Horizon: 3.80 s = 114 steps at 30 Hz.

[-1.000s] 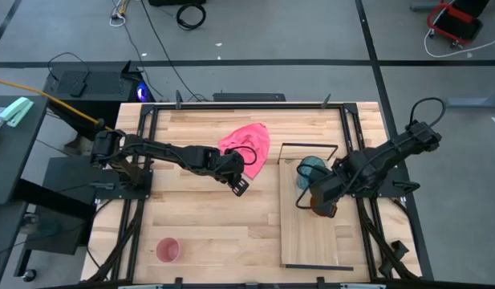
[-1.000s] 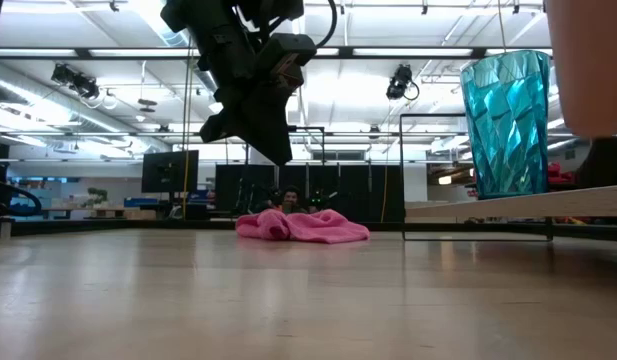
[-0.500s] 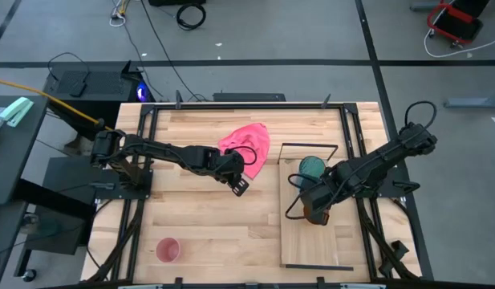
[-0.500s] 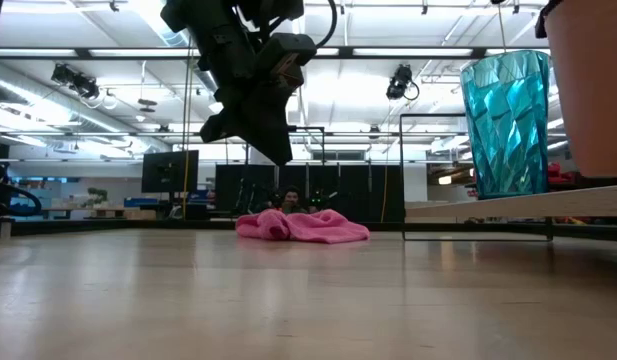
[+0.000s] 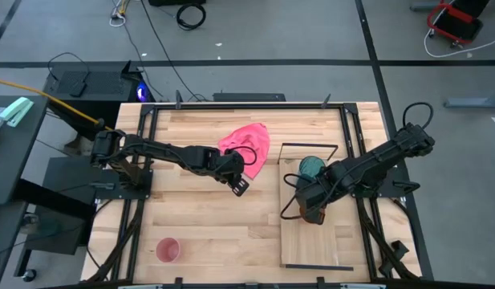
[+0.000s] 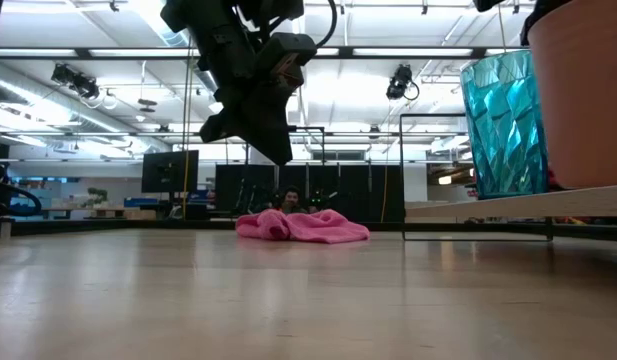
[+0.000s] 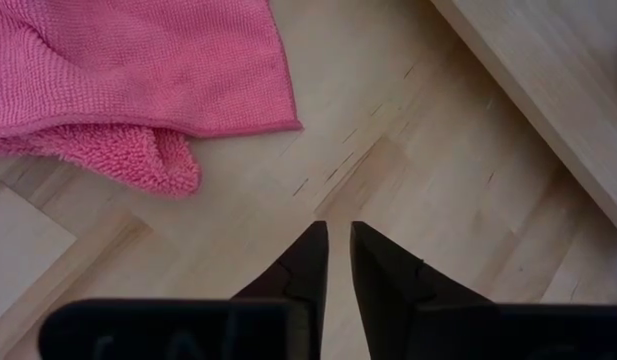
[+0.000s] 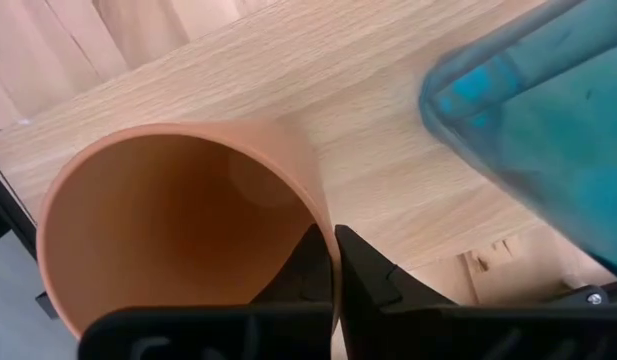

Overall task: Stack small to large cups/mugs on shelf
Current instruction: Put the yellow cup on the shelf, then put the pink cup on the shelf

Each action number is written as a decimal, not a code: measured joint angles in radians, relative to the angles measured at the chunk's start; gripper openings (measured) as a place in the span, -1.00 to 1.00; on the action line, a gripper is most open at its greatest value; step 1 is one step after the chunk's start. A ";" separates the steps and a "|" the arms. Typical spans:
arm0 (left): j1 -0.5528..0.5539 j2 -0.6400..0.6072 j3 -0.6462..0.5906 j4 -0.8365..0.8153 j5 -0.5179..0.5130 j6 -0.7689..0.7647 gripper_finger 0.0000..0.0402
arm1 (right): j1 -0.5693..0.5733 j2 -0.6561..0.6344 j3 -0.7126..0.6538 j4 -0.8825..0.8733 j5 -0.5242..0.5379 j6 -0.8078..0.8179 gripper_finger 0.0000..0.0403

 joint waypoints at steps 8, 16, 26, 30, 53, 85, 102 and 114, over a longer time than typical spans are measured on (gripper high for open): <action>0.000 0.000 0.000 0.000 0.000 0.000 -0.74 | 0.002 0.004 0.000 0.000 0.000 -0.007 -0.98; 0.000 0.000 0.000 0.000 0.000 0.000 -0.71 | 0.002 0.001 -0.037 0.015 -0.001 -0.013 -0.98; 0.000 0.000 0.000 0.000 0.000 0.000 -0.75 | 0.002 -0.002 -0.042 0.034 -0.003 -0.015 -0.89; 0.000 0.000 0.000 0.000 0.000 0.001 -0.74 | 0.002 -0.002 -0.043 0.031 0.001 -0.015 -0.78; 0.000 0.000 0.000 0.000 0.000 -0.001 -0.68 | 0.001 -0.099 -0.043 0.009 0.010 0.069 -0.59; -0.088 -0.463 0.000 -0.422 0.153 -0.240 -0.88 | 0.002 -0.600 -0.042 0.023 0.244 0.133 -0.60; -0.717 -0.488 -0.002 -0.639 0.100 -1.015 -0.88 | 0.002 -0.594 -0.042 0.023 0.264 0.134 -0.60; -0.853 -0.332 -0.003 -0.676 0.091 -1.179 -0.61 | 0.002 -0.594 -0.042 0.023 0.303 0.135 -0.60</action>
